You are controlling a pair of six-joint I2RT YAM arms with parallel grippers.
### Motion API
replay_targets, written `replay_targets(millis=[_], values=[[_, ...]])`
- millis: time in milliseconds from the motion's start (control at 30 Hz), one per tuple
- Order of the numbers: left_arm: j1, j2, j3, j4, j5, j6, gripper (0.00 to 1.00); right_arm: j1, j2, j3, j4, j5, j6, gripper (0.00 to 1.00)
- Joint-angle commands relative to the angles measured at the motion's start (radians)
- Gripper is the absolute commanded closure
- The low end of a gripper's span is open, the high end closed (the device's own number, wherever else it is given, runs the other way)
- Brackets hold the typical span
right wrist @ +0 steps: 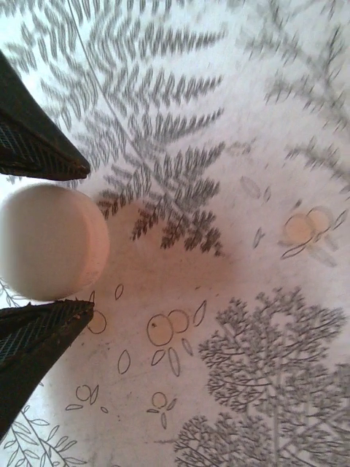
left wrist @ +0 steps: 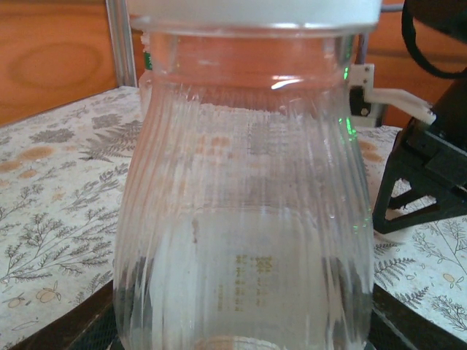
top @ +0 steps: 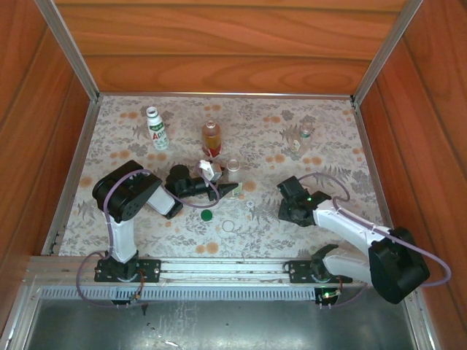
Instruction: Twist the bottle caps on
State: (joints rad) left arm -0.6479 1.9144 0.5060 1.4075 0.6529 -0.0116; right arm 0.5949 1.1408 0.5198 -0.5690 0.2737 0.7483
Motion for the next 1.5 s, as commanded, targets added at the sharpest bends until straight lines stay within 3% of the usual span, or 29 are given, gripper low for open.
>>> replay_targets(millis=[0, 167, 267, 300, 567, 767, 1200, 1467], values=[[0.007, -0.012, -0.003, 0.008, 0.031, -0.02, 0.4, -0.006, -0.016, 0.078, -0.07, -0.038, -0.065, 0.48], [0.007, -0.005, 0.002, 0.009, 0.031, -0.022, 0.4, 0.003, 0.037, 0.211, -0.172, -0.095, -0.135, 0.48], [0.008, -0.008, 0.003, 0.009, 0.035, -0.024, 0.4, 0.007, 0.065, 0.243, -0.198, -0.07, -0.141, 0.42], [0.007, -0.008, 0.003, 0.008, 0.037, -0.024, 0.4, 0.006, 0.069, 0.235, -0.2, -0.053, -0.133, 0.39], [0.008, -0.009, 0.004, 0.009, 0.041, -0.03, 0.4, 0.007, 0.004, 0.079, -0.13, -0.061, -0.054, 0.38], [0.008, -0.005, 0.003, 0.008, 0.04, -0.03, 0.4, 0.007, 0.067, 0.064, -0.108, -0.063, -0.044, 0.38], [0.007, -0.011, -0.006, 0.009, 0.039, -0.03, 0.4, 0.004, 0.119, 0.03, -0.008, -0.041, -0.022, 0.43], [0.008, -0.011, -0.007, 0.008, 0.04, -0.031, 0.4, 0.002, 0.115, 0.026, -0.014, -0.036, -0.024, 0.52]])
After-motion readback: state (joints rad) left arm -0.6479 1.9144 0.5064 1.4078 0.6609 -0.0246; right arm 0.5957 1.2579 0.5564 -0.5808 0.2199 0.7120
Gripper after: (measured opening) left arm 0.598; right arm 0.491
